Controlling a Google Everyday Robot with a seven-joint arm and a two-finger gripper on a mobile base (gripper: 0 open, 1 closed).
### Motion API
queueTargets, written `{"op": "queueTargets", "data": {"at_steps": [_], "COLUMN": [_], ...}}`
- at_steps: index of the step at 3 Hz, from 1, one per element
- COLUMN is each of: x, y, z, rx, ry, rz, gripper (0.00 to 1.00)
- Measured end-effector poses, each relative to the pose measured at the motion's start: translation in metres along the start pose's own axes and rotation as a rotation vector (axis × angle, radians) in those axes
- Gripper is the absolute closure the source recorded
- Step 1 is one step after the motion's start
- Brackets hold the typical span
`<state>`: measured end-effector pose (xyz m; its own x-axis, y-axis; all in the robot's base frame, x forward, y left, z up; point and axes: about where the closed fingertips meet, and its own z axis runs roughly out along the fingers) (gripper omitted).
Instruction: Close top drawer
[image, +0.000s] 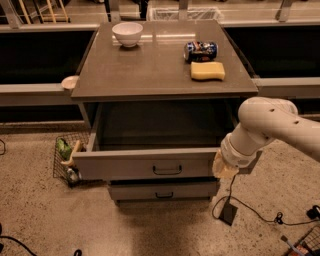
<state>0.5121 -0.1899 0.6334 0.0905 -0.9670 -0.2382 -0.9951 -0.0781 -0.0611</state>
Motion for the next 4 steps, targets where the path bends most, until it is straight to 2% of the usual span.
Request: {"op": "queueTargets", "data": {"at_steps": [3,4], "x": [-0.001,-0.001], "y": [-0.002,0.008], "z": [-0.001,-0.002], "rx": [0.003,-0.016], "ry": [-0.008,-0.026], "rz": [-0.002,-0.011], "gripper": [0.12,0.00]}}
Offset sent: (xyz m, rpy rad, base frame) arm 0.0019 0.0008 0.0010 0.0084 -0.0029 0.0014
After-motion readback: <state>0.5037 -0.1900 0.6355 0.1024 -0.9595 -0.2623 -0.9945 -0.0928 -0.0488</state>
